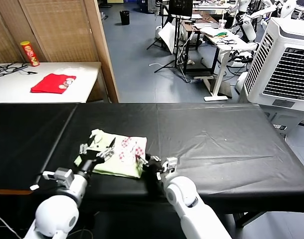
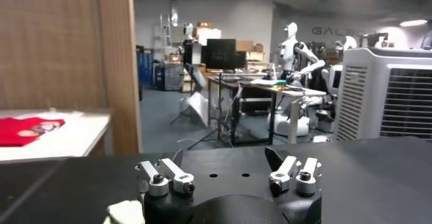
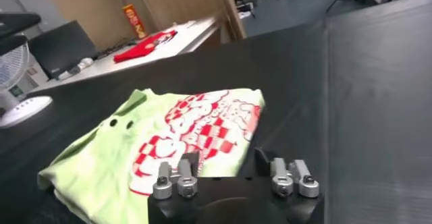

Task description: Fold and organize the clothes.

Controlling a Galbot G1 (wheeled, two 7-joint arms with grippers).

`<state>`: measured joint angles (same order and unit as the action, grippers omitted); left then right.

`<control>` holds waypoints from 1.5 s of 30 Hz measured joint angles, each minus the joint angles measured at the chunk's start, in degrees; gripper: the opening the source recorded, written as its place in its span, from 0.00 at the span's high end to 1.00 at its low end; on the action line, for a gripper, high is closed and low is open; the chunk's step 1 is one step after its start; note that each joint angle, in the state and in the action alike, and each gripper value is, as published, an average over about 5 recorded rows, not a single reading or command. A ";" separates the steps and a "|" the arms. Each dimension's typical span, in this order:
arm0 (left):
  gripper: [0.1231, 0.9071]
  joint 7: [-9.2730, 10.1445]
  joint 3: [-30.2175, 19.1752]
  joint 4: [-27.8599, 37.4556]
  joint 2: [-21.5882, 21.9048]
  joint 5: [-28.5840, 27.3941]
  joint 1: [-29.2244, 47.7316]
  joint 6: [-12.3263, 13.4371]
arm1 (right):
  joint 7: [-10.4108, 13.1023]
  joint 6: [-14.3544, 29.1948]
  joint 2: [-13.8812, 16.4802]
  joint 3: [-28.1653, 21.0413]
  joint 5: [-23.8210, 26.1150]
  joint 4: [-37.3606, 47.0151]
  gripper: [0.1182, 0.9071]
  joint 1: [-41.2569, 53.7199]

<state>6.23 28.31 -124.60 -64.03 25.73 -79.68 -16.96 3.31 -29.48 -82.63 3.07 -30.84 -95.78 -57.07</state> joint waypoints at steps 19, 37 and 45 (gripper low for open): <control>0.14 -0.31 5.44 1.77 -1.72 -0.80 -4.70 3.11 | -6.26 -2.64 12.66 8.04 3.24 -2.18 0.88 1.52; 0.14 1.62 4.28 3.23 0.04 -0.35 -8.61 6.88 | 0.05 16.73 20.01 16.08 15.19 -18.17 0.14 -16.84; 0.14 1.65 4.61 0.02 1.54 -1.56 -17.57 8.43 | 5.42 29.37 17.58 20.67 26.81 -24.30 0.14 -33.51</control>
<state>7.88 32.91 -124.58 -62.49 24.18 -97.26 -8.53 8.73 -0.11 -65.05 23.74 -4.03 -120.08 -90.58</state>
